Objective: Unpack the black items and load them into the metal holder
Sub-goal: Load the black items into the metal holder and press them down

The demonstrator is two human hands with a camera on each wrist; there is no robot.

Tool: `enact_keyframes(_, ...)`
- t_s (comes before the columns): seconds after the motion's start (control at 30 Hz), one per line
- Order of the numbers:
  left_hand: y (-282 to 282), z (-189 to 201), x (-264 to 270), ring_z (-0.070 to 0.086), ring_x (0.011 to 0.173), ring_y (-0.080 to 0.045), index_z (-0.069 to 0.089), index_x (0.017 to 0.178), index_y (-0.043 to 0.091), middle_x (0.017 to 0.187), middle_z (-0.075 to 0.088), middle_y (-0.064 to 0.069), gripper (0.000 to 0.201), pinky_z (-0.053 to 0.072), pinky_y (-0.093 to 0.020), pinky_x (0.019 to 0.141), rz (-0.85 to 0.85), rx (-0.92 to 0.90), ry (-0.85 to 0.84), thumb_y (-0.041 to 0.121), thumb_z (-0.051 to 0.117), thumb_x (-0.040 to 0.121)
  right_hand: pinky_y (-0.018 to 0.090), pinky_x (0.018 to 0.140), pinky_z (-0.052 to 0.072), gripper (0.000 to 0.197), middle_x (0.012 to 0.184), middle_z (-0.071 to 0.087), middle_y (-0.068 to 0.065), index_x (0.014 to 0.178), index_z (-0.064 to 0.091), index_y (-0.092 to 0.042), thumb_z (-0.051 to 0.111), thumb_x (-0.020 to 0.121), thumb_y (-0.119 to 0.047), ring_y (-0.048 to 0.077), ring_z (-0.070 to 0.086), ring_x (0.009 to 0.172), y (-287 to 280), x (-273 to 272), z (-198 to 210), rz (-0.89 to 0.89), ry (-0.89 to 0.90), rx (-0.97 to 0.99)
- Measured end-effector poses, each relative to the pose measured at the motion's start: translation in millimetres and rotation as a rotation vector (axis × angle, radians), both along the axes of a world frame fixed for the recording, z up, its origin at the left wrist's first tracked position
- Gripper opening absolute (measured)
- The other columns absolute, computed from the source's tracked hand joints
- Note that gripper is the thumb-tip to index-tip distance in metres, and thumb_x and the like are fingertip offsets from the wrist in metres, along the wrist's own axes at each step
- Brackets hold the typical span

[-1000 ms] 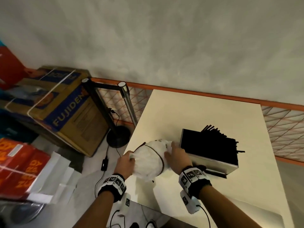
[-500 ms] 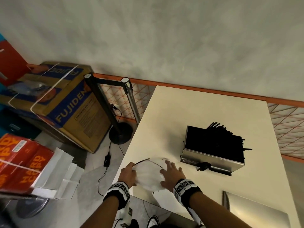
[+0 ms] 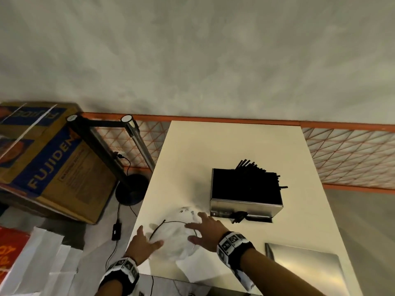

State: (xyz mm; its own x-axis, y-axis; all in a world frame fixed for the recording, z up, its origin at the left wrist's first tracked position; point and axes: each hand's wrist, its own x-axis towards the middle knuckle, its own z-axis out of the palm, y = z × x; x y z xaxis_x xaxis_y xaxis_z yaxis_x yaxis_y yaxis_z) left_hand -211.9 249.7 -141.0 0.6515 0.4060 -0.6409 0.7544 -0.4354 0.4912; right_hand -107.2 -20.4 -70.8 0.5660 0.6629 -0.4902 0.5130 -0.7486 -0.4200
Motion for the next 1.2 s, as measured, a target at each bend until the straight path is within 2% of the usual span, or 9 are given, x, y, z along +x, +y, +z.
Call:
enact_keyframes(0.07, 3.9, -1.6, 8.0, 0.037, 0.146, -0.033, 0.003, 0.162, 0.008, 0.163, 0.031, -0.017, 0.146, 0.034, -0.043, 0.118, -0.023, 0.055, -0.004, 0.070, 0.086, 0.060, 0.047, 0.107, 0.040, 0.051, 0.157, 0.023, 0.007, 0.146, 0.035, -0.045, 0.045, 0.097, -0.055, 0.035, 0.044, 0.132, -9.6, 5.6, 10.4, -0.016, -0.020, 0.087)
enact_keyframes(0.13, 3.0, 0.4, 18.3, 0.040, 0.143, -0.034, 0.015, 0.160, 0.009, 0.159, 0.038, -0.014, 0.141, 0.037, -0.049, 0.116, -0.053, 0.135, -0.046, 0.080, 0.078, 0.056, 0.047, 0.101, 0.046, 0.049, 0.150, 0.033, 0.006, 0.145, 0.037, -0.040, 0.047, 0.098, -0.049, 0.036, 0.052, 0.123, -21.1, 13.1, 20.7, -0.038, -0.063, 0.195)
enact_keyframes(0.23, -27.9, 40.0, 39.8, 0.033, 0.145, -0.036, 0.020, 0.159, 0.009, 0.159, 0.031, -0.018, 0.104, 0.034, -0.050, 0.117, -0.162, 0.299, -0.216, 0.055, 0.074, 0.084, 0.045, 0.087, 0.053, 0.041, 0.130, 0.049, 0.006, 0.138, 0.048, -0.029, 0.048, 0.098, -0.039, 0.030, 0.059, 0.106, -42.8, 27.3, 38.5, -0.101, -0.165, 0.393)
enact_keyframes(0.37, -98.7, 94.0, 81.5, 0.023, 0.149, -0.027, 0.022, 0.160, 0.014, 0.161, 0.024, -0.010, 0.083, 0.028, -0.040, 0.120, -0.339, 0.283, -0.505, 0.036, 0.068, 0.096, 0.036, 0.080, 0.052, 0.032, 0.111, 0.058, 0.003, 0.121, 0.061, -0.019, 0.047, 0.096, -0.031, 0.022, 0.058, 0.097, -78.2, 49.2, 61.8, -0.233, -0.410, 0.598)
enact_keyframes(0.57, -189.1, 106.0, 150.1, 0.033, 0.144, -0.018, 0.023, 0.158, 0.016, 0.155, 0.029, -0.003, 0.096, 0.030, -0.022, 0.111, -0.562, 0.098, -0.651, 0.044, 0.078, 0.085, 0.042, 0.080, 0.049, 0.023, 0.103, 0.059, 0.006, 0.109, 0.065, -0.011, 0.054, 0.091, -0.019, 0.027, 0.055, 0.093, -132.5, 87.3, 71.7, -0.565, -0.723, 0.637)
enact_keyframes(0.7, -221.0, 96.4, 179.8, 0.024, 0.150, -0.021, 0.009, 0.162, 0.016, 0.164, 0.016, -0.005, 0.120, 0.030, -0.032, 0.118, -0.583, 0.044, -0.595, 0.050, 0.085, 0.076, 0.043, 0.091, 0.047, 0.031, 0.120, 0.054, 0.010, 0.122, 0.060, -0.010, 0.056, 0.094, -0.023, 0.031, 0.053, 0.109, -165.9, 101.9, 60.3, -0.903, -0.620, 0.471)
enact_keyframes(0.8, -230.9, 85.0, 189.4, 0.019, 0.153, -0.024, 0.005, 0.162, 0.015, 0.166, 0.014, -0.008, 0.129, 0.024, -0.037, 0.124, -0.665, 0.094, -0.570, 0.062, 0.083, 0.071, 0.039, 0.098, 0.043, 0.038, 0.128, 0.050, 0.014, 0.130, 0.054, -0.007, 0.052, 0.098, -0.027, 0.033, 0.050, 0.117, -177.4, 104.3, 52.0, -1.017, -0.472, 0.456)
enact_keyframes(0.97, -232.9, 70.8, 192.9, 0.024, 0.151, -0.022, 0.006, 0.162, 0.018, 0.165, 0.023, -0.005, 0.131, 0.030, -0.044, 0.122, -0.767, 0.196, -0.589, 0.076, 0.075, 0.066, 0.031, 0.099, 0.038, 0.039, 0.131, 0.049, 0.011, 0.135, 0.050, -0.010, 0.046, 0.101, -0.030, 0.029, 0.050, 0.118, -168.2, 95.8, 40.5, -0.973, -0.311, 0.484)
enact_keyframes(1.2, -231.7, 67.9, 196.3, 0.039, 0.141, -0.019, 0.017, 0.159, 0.034, 0.155, 0.033, 0.006, 0.116, 0.044, -0.044, 0.110, -0.783, 0.190, -0.664, 0.072, 0.074, 0.066, 0.038, 0.104, 0.035, 0.040, 0.130, 0.051, 0.016, 0.135, 0.050, -0.005, 0.048, 0.101, -0.025, 0.034, 0.043, 0.119, -147.4, 89.9, 37.0, -0.896, -0.390, 0.481)
